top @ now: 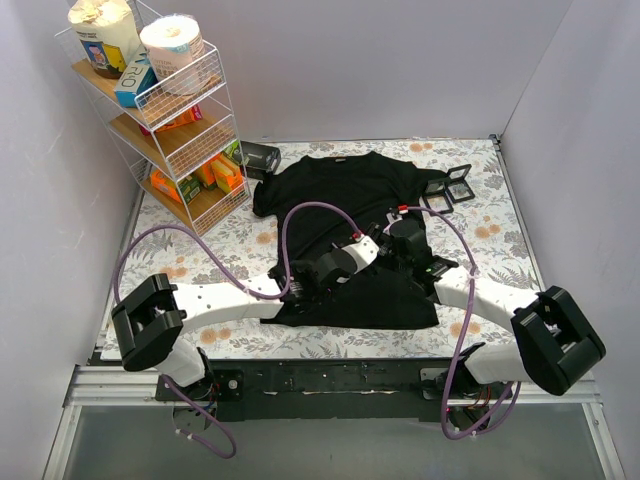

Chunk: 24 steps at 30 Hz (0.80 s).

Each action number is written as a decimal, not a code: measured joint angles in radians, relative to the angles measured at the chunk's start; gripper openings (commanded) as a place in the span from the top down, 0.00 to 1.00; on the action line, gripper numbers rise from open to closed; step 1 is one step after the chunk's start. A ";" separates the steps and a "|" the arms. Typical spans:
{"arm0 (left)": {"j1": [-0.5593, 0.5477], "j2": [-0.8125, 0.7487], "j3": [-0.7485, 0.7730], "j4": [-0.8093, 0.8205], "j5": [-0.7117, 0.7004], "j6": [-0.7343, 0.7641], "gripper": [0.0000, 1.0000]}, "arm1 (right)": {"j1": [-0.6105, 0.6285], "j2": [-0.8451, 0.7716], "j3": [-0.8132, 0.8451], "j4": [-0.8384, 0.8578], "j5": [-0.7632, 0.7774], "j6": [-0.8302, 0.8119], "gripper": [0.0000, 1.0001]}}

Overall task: Pin the brooch onto the clothing
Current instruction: Pick up the brooch from the center of the board.

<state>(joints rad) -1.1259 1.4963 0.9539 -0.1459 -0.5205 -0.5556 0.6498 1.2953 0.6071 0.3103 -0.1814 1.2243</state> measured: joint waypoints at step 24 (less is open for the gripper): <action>-0.088 0.050 0.003 0.007 -0.069 0.049 0.16 | 0.025 0.074 -0.002 0.064 0.012 0.082 0.99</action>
<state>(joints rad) -1.2140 1.5463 0.9569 -0.1390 -0.5900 -0.5068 0.6746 1.3693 0.6056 0.3748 -0.1696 1.3060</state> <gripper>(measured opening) 0.753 0.056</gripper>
